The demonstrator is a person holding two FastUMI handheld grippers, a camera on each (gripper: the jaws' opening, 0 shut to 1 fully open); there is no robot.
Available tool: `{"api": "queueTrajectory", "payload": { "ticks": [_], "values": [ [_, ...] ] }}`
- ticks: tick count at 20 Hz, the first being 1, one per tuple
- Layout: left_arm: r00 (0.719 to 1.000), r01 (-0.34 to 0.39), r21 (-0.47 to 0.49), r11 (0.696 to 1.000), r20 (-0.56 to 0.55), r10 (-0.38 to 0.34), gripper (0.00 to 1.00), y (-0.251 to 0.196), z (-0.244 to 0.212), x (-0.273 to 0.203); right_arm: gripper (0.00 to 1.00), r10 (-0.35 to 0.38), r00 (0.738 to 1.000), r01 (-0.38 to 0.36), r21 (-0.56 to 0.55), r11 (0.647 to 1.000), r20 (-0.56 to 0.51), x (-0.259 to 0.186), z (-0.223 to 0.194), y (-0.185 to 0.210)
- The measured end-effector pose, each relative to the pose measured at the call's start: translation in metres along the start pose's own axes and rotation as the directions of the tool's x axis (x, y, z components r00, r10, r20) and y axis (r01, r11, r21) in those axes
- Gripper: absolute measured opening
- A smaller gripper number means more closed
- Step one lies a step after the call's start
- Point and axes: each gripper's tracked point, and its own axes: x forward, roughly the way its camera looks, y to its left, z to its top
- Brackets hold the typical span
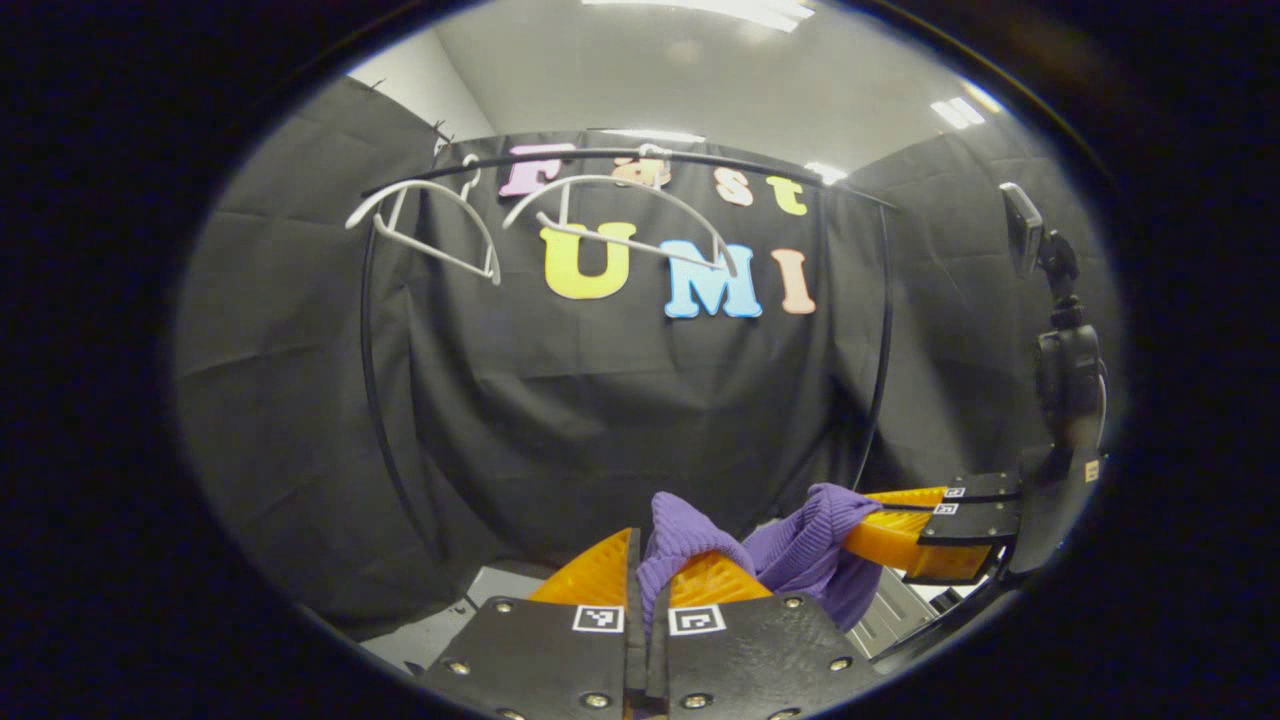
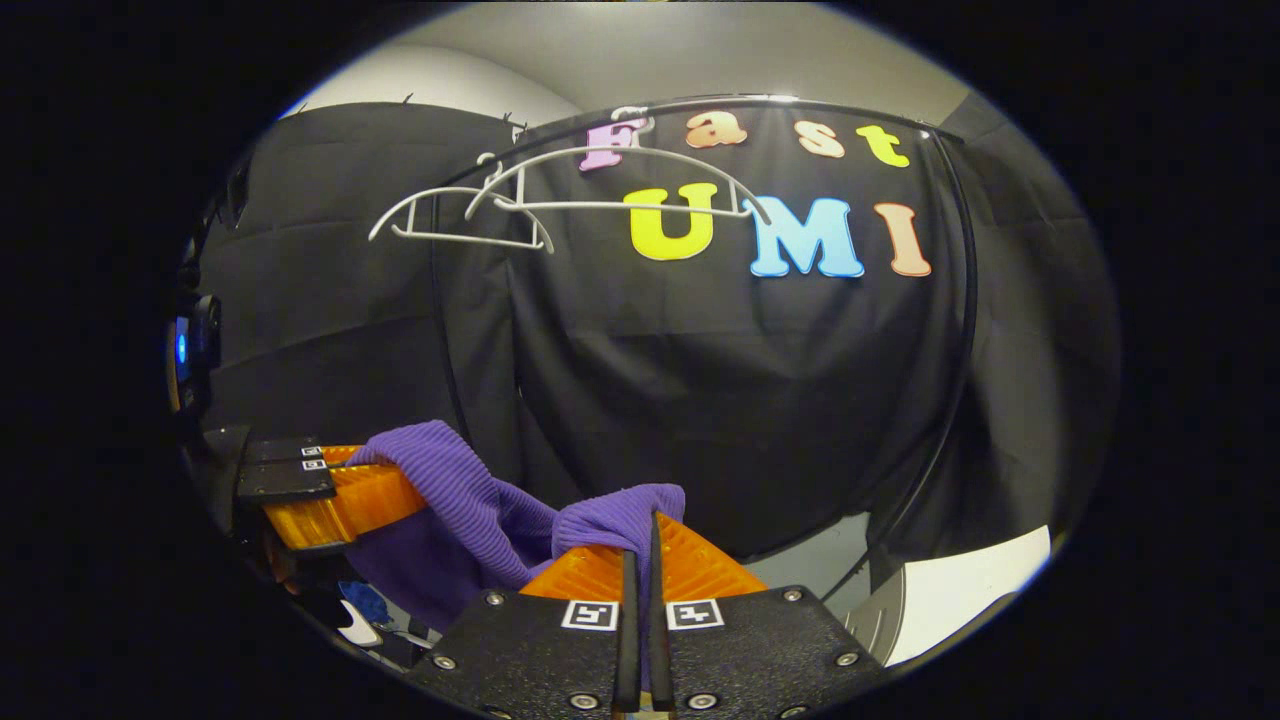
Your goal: Grasp the clothes on the hanger with both hands and then place them into the laundry hamper below.
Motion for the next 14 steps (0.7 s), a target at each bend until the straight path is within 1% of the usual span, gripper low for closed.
{"api": "queueTrajectory", "payload": {
  "ticks": [4,5,6,7,8,9,10,13,14],
  "values": [
    [0.996,-0.027,-0.009,1.000,-0.091,0.026,0.01,0.001,-0.051,0.000,0.04,-0.006,0.995,0.005,-0.014,1.000,-0.102,0.008,-0.043,0.000],
    [0.993,-0.029,-0.008,1.000,-0.111,0.028,0.05,0.003,-0.062,0.000,0.04,-0.007,0.992,0.004,-0.019,1.000,-0.122,0.007,-0.051,0.000],
    [0.991,-0.031,-0.006,1.000,-0.131,0.030,0.01,0.004,-0.072,0.001,0.05,-0.006,0.990,0.003,-0.023,1.000,-0.144,0.006,-0.059,0.001],
    [0.988,-0.031,-0.006,1.000,-0.151,0.029,0.00,0.004,-0.080,0.002,0.04,-0.008,0.986,0.004,-0.025,1.000,-0.166,0.006,-0.069,0.002],
    [0.985,-0.032,-0.008,0.999,-0.171,0.031,0.06,0.006,-0.090,0.001,0.04,-0.010,0.982,0.005,-0.028,1.000,-0.188,0.006,-0.078,0.002],
    [0.981,-0.030,-0.010,0.999,-0.194,0.027,0.06,0.005,-0.101,0.001,0.04,-0.012,0.977,0.006,-0.030,1.000,-0.211,0.006,-0.087,0.002],
    [0.976,-0.028,-0.013,1.000,-0.214,0.025,0.01,0.003,-0.112,-0.001,0.04,-0.012,0.972,0.005,-0.032,0.999,-0.235,0.006,-0.097,0.004],
    [0.960,-0.030,-0.013,0.999,-0.278,0.025,0.01,0.005,-0.141,0.000,0.08,-0.025,0.954,0.011,-0.049,0.999,-0.300,0.006,-0.124,0.004],
    [0.952,-0.033,-0.015,0.999,-0.304,0.026,0.06,0.005,-0.153,0.000,0.08,-0.028,0.945,0.010,-0.054,0.998,-0.326,0.008,-0.134,0.004]
  ]
}}
